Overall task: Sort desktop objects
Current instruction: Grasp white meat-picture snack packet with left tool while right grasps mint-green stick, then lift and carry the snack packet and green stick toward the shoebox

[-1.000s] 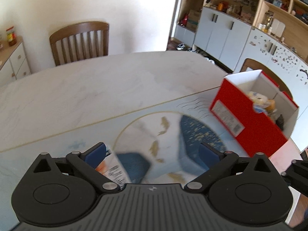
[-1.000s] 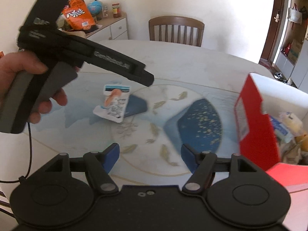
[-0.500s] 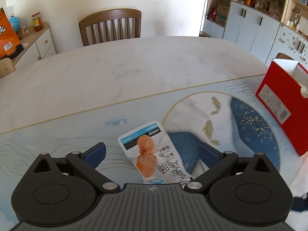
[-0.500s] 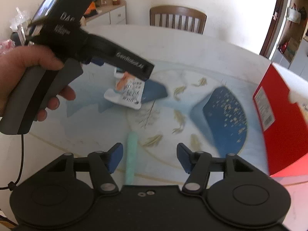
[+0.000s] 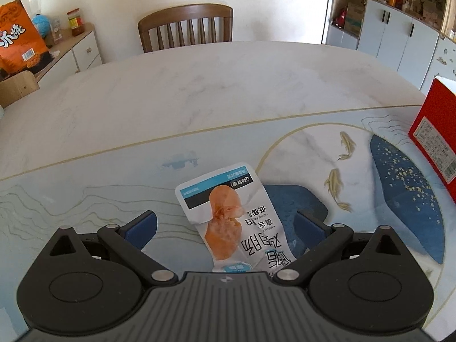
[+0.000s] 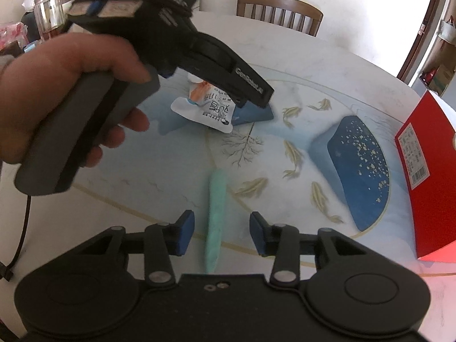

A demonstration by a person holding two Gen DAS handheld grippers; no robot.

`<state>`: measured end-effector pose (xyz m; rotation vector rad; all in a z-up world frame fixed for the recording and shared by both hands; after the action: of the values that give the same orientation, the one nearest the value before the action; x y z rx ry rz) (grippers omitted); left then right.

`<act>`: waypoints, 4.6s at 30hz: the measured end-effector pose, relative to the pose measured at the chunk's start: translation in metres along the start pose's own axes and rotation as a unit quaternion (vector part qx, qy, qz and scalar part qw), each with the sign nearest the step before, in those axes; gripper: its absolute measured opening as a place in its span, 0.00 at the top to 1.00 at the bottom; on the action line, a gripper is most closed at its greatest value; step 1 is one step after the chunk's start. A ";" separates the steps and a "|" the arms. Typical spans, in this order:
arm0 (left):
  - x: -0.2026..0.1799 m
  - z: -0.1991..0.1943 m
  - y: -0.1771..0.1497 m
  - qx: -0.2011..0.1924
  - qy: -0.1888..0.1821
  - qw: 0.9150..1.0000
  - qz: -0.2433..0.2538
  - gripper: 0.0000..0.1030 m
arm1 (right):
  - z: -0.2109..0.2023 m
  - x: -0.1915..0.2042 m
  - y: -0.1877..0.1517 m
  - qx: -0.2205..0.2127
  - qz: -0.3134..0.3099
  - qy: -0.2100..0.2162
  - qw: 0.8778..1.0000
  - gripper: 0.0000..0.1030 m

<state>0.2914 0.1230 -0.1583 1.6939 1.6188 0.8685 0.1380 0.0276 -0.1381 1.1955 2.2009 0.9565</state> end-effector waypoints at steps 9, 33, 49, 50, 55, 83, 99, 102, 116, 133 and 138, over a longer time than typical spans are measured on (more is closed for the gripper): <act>0.002 0.016 -0.002 0.008 0.011 1.000 -0.019 0.01 | -0.002 -0.021 -0.003 0.001 0.028 -0.013 1.000 0.65; -0.003 0.011 0.005 -0.026 -0.012 1.000 -0.012 0.39 | -0.005 -0.054 -0.007 0.002 0.044 -0.019 0.999 0.90; -0.008 -0.019 0.015 -0.029 -0.042 0.998 -0.044 0.42 | -0.034 -0.086 0.003 -0.026 0.096 -0.033 0.994 0.90; -0.011 -0.022 0.016 -0.028 -0.046 0.997 -0.046 0.42 | -0.037 -0.088 0.004 -0.027 0.098 -0.035 0.994 0.90; -0.028 -0.040 0.017 -0.027 -0.066 0.996 -0.052 0.42 | -0.053 -0.101 0.004 -0.037 0.110 -0.044 0.992 0.90; -0.137 -0.123 0.048 -0.013 -0.203 0.979 -0.017 0.42 | -0.133 -0.182 0.013 -0.108 0.191 -0.093 0.971 0.92; -0.179 -0.118 0.054 -0.010 -0.218 0.976 -0.010 0.42 | -0.148 -0.248 -0.016 -0.081 0.168 -0.123 0.975 1.00; -0.186 -0.118 0.057 -0.014 -0.225 0.974 -0.007 0.42 | -0.152 -0.255 -0.016 -0.086 0.163 -0.130 0.974 1.00; -0.194 -0.115 0.049 -0.006 -0.232 0.973 0.007 0.42 | -0.132 -0.246 -0.072 -0.009 0.127 -0.089 0.988 0.69; -0.200 -0.108 0.030 0.014 -0.232 0.973 0.013 0.42 | -0.108 -0.243 -0.117 0.036 0.059 -0.025 0.997 0.59; -0.201 -0.106 0.026 0.020 -0.228 0.973 0.011 0.42 | -0.102 -0.245 -0.121 0.036 0.055 -0.015 0.998 0.61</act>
<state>0.2151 -0.0784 -0.0828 1.7814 1.3118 0.4121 0.1329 -0.2638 -0.1470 1.3682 2.1830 0.9025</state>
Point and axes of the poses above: each gripper's, at about its wrist camera, not at the fingertips, and z roughly the way its jaws point, x to its left, y to its top, the point moved 6 cm from there along z, roughly the way its jaws point, and after that the axes turned 15 degrees about -x, right-handed, at the moved point
